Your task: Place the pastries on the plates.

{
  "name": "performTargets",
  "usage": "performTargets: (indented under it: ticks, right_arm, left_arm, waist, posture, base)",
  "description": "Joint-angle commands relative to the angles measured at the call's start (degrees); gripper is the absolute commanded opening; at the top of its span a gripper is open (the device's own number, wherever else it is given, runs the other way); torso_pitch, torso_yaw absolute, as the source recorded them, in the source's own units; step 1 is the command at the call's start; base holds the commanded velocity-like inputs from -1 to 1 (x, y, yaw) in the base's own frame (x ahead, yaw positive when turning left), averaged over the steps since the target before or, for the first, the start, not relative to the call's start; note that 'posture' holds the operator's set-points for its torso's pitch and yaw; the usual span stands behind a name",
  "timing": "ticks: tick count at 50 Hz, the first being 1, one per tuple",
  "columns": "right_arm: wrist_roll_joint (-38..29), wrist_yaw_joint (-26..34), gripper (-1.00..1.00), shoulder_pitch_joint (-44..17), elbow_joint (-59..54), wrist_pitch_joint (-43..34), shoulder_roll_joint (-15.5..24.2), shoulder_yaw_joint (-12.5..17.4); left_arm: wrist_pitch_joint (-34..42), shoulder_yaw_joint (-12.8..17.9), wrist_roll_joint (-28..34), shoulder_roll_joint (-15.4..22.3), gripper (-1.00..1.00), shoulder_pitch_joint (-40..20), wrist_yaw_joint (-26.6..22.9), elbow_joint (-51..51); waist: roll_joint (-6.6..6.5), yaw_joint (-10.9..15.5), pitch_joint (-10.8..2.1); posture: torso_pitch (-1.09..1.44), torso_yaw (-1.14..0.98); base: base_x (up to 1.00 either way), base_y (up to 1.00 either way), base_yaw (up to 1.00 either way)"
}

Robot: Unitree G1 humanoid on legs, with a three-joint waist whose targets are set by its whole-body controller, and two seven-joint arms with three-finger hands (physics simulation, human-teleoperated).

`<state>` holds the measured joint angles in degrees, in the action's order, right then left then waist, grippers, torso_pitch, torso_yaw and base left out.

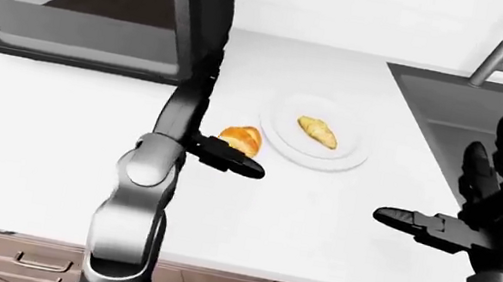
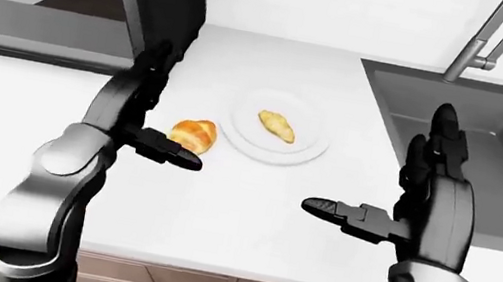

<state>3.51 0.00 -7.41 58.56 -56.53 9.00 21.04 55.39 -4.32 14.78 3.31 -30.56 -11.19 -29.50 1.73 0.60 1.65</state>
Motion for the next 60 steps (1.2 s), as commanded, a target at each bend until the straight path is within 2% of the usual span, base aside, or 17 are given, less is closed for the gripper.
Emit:
performTargets:
  ticks: [1, 9, 12, 16, 25, 38, 39, 43, 45, 46, 47, 50, 51, 60]
  right_arm:
    - [0.1, -0.1, 1.0, -0.9, 1.4, 1.9, 0.6, 0.8]
    - [-0.4, -0.4, 1.0, -1.1, 1.4, 1.9, 0.2, -0.2]
    - [0.4, -0.3, 1.0, -1.1, 1.4, 1.8, 0.8, 0.8]
    - [0.8, -1.0, 1.0, -1.1, 1.4, 1.8, 1.2, 0.2]
    - [1.4, -1.5, 1.0, -0.4, 1.4, 2.3, 1.4, 0.2]
    - [0.1, -0.7, 1.0, 0.4, 1.4, 3.1, 0.5, -0.2]
    - [-0.2, -0.5, 1.0, 0.4, 1.4, 3.2, 0.3, -0.3]
    - [-0.8, 0.2, 1.0, 0.5, 1.4, 3.4, -0.1, -0.2]
    - [-0.8, 0.2, 1.0, 0.5, 1.4, 3.4, -0.1, -0.1]
    - [-0.9, 0.2, 1.0, 0.5, 1.4, 3.4, -0.2, -0.2]
    - [-1.0, 0.3, 1.0, 0.5, 1.4, 3.5, -0.3, -0.3]
    - [-0.9, 0.5, 1.0, 0.5, 1.4, 3.5, -0.3, 0.1]
    - [-0.8, 0.5, 1.0, 0.5, 1.4, 3.5, -0.2, 0.1]
    - [1.1, -0.9, 1.0, -0.6, 1.4, 2.4, 1.3, 0.5]
  left_arm:
    - [-4.9, 0.0, 2.7, -0.5, 1.0, -2.9, -0.2, -0.6]
    - [-10.0, -1.6, 8.5, -3.8, 1.0, -5.9, -2.1, 6.6]
    - [-10.4, -1.1, 9.6, -4.8, 1.0, -6.4, -2.2, 9.2]
    - [-13.5, -1.8, 12.3, -4.4, 1.0, -6.0, -2.6, 11.8]
    - [-14.8, -2.1, 17.1, -5.2, 1.0, -3.5, -5.4, 12.2]
    - [-15.5, -3.2, 19.9, -6.4, 1.0, -1.1, -8.5, 12.4]
    - [-15.7, -3.0, 20.0, -6.4, 0.8, -1.0, -8.6, 12.5]
    - [-16.1, -3.1, 20.6, -6.5, 0.58, -0.5, -8.9, 12.8]
    - [-16.4, -3.1, 21.0, -6.4, 0.33, -0.4, -8.9, 13.3]
    - [-16.5, -3.0, 21.1, -6.5, 0.32, -0.5, -8.8, 13.5]
    - [-16.6, -3.3, 21.6, -6.4, 0.18, -0.1, -9.2, 13.4]
    - [-17.2, -3.2, 22.4, -6.3, 0.09, 0.1, -9.6, 13.8]
    - [-17.6, -3.3, 23.1, -6.0, -0.02, 0.2, -9.5, 14.3]
    - [-20.5, -3.5, 27.4, -5.7, -0.18, 1.6, -11.1, 15.8]
  waist:
    - [0.14, 0.1, -1.36]
    - [0.47, 0.0, -1.48]
    - [0.54, 0.0, -1.65]
    - [0.57, 0.0, -1.71]
    - [0.49, 0.0, -1.77]
    - [0.57, -0.1, -1.79]
    - [0.57, -0.1, -1.78]
    - [0.57, -0.1, -1.81]
    - [0.58, -0.1, -1.83]
    - [0.59, -0.1, -1.82]
    - [0.59, 0.0, -1.81]
    - [0.56, -0.1, -1.83]
    - [0.57, -0.1, -1.82]
    - [0.6, -0.1, -1.95]
  posture:
    - [0.0, 0.0]
    - [0.0, 0.0]
    - [0.0, 0.0]
    - [0.0, 0.0]
    - [0.0, 0.0]
    - [0.0, 0.0]
    - [0.0, 0.0]
    - [0.0, 0.0]
    - [0.0, 0.0]
    - [0.0, 0.0]
    - [0.0, 0.0]
    - [0.0, 0.0]
    - [0.0, 0.0]
    - [0.0, 0.0]
  base:
    - [0.0, 0.0, 0.0]
    - [0.0, 0.0, 0.0]
    - [0.0, 0.0, 0.0]
    - [0.0, 0.0, 0.0]
    - [0.0, 0.0, 0.0]
    - [0.0, 0.0, 0.0]
    - [0.0, 0.0, 0.0]
    - [0.0, 0.0, 0.0]
    - [0.0, 0.0, 0.0]
    - [0.0, 0.0, 0.0]
    - [0.0, 0.0, 0.0]
    - [0.0, 0.0, 0.0]
    - [0.0, 0.0, 0.0]
    - [0.0, 0.0, 0.0]
